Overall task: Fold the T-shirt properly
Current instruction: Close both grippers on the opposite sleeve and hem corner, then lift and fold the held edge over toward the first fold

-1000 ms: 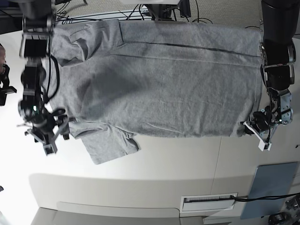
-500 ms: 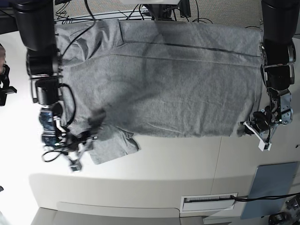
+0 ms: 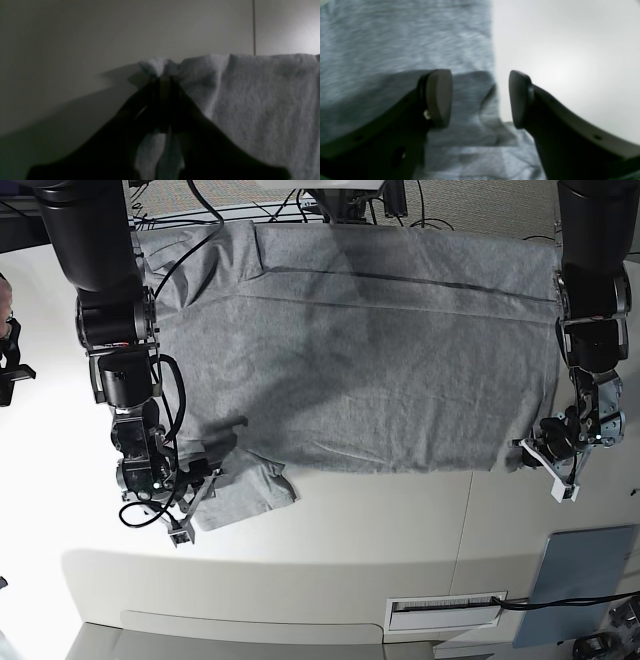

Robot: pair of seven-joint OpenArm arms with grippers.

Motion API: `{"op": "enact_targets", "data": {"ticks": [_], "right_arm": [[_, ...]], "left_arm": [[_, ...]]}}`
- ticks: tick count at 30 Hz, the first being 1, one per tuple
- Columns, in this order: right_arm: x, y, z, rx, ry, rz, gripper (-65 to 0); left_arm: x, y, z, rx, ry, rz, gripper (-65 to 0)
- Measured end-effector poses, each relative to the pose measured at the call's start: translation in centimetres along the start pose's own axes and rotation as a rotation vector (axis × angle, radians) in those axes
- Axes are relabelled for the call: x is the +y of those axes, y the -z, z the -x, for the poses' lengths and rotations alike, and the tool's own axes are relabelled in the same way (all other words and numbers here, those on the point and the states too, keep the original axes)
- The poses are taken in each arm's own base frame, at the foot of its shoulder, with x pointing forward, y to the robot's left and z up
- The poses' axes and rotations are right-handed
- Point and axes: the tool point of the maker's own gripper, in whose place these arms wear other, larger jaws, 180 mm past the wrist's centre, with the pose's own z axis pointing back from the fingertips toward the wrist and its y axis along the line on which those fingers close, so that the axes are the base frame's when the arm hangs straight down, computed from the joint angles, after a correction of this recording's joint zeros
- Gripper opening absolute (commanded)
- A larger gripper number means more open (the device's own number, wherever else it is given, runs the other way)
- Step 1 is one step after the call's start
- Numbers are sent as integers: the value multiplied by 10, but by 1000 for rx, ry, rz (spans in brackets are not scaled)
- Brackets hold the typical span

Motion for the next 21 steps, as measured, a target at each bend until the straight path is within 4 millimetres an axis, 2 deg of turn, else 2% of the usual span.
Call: {"op": "enact_targets", "data": {"ticks": [5,12,18,19,21], "right_arm": [[-10,-1,6,33,10,43,-300],[-13,0,18,63,32,37,-300],[-6,-1,27,65,87,-43,-305],[-4,-1,28,68,89,-46,-315],[-2,0,31,72,97,-58,-376]], "left_arm": [[0,0,0,0,0,0,-650],[0,0,0,0,0,0,-650],[0,0,0,-1,0,0,-650],[0,0,0,0,0,0,-650],[0,0,0,0,0,0,-650]]}}
